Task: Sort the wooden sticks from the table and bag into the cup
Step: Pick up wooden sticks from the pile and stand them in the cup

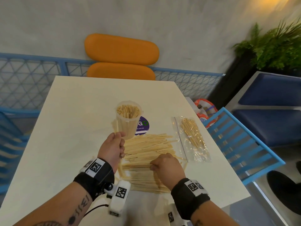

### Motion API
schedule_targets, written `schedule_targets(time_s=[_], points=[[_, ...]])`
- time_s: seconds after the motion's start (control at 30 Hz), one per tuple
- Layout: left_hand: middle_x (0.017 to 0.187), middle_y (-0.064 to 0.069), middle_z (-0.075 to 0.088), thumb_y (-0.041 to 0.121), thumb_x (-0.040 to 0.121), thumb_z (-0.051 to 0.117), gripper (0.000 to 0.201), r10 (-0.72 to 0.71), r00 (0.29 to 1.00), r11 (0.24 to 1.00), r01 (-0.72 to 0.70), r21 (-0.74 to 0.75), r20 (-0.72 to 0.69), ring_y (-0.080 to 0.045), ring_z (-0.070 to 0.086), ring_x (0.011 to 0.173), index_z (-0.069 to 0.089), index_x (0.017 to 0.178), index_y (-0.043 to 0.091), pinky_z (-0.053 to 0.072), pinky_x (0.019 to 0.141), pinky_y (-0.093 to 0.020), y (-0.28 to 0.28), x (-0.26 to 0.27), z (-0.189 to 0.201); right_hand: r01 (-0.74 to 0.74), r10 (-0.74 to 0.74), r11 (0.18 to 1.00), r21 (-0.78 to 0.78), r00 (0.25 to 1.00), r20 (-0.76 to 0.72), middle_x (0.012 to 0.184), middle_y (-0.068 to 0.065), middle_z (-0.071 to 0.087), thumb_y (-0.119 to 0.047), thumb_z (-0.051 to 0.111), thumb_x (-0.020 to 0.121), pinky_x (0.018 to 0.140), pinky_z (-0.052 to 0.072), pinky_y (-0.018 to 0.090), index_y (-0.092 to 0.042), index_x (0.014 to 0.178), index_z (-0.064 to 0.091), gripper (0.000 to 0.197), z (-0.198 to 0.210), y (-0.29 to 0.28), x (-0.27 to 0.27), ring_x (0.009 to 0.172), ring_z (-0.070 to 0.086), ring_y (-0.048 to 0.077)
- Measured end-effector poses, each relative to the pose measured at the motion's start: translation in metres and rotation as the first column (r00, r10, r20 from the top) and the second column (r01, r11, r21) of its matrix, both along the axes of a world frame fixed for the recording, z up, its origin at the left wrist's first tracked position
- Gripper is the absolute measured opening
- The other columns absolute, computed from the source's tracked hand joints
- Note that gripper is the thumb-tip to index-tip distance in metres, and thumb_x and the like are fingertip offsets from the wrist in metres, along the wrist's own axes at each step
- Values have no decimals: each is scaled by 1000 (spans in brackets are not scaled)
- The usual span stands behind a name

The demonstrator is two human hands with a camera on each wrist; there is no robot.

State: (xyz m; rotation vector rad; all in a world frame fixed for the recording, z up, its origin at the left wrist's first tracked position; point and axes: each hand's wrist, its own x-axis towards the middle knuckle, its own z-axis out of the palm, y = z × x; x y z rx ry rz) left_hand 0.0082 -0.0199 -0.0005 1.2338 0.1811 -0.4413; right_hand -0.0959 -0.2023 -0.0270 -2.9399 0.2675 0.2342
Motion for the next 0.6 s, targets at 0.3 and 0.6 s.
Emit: schedule_targets(time_s=[0.3, 0.6], points=[[67, 1, 49, 17, 108, 37, 28, 23, 998, 999, -25, 23, 57, -15, 45, 60, 63, 99, 15, 40, 59, -30, 4, 0, 2, 149, -161, 983, 104, 979, 122, 83, -4, 61, -33, 52, 100, 77, 51, 36, -24, 81, 68, 26, 25, -21, 11, 86, 55, 20], [113, -4, 75, 20, 107, 43, 26, -125, 992, 981, 126, -149, 10, -22, 71, 106, 66, 117, 14, 53, 95, -41, -32, -13, 22, 282, -442, 562, 777, 897, -5, 74, -4, 71, -27, 66, 95, 67, 50, 24, -12, 84, 77, 22, 64, 26, 20, 62, 57, 3]])
